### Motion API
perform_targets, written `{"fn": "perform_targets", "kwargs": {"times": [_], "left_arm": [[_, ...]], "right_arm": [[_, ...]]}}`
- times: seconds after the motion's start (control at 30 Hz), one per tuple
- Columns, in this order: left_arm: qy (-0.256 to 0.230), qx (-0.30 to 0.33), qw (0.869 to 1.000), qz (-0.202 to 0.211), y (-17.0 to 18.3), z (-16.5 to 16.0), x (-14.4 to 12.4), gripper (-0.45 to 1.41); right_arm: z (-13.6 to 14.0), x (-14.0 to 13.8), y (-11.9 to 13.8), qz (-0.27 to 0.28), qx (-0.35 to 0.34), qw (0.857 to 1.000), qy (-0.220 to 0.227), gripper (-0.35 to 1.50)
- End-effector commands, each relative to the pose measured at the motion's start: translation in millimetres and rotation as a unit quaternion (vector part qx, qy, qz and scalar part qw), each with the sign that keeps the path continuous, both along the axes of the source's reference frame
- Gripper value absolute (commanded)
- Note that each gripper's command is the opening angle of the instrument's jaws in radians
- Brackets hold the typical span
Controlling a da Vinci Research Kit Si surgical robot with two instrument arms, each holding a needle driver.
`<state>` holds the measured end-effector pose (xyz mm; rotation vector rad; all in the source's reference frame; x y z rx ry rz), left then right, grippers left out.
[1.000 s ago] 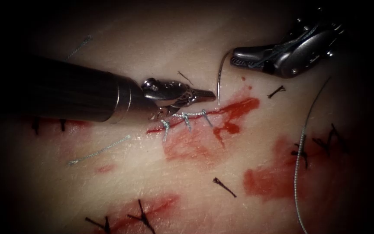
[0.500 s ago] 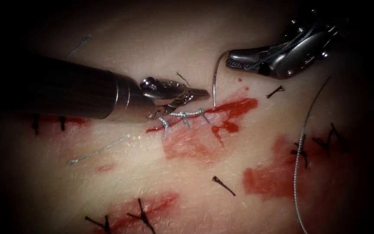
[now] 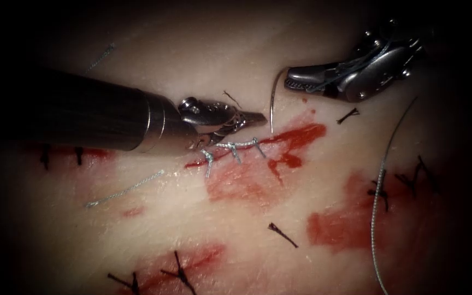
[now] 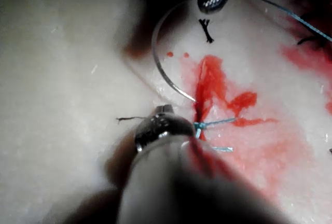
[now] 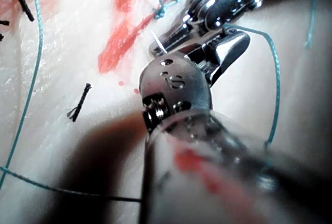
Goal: Wound Closure
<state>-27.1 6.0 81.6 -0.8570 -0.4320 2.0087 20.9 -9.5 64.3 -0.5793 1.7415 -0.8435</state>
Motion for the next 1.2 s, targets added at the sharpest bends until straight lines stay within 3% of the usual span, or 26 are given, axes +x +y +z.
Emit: {"fn": "perform_targets", "kwargs": {"times": [0.03, 0.4, 1.2], "left_arm": [[0.001, 0.001, 1.000, 0.001, -0.2, 0.5, -0.5, -0.45], [0.000, -0.002, 1.000, 0.003, -0.1, 0.2, -0.6, -0.45], [-0.001, -0.002, 1.000, 0.002, -0.3, 0.0, -0.8, -0.45]], "right_arm": [[0.6, 1.0, -0.1, -0.001, -0.002, 1.000, 0.001, -0.35], [1.9, 0.9, 0.2, -0.004, -0.011, 1.000, -0.006, -0.35], [2.1, 1.7, -0.6, -0.005, -0.031, 0.999, -0.011, -0.35]]}}
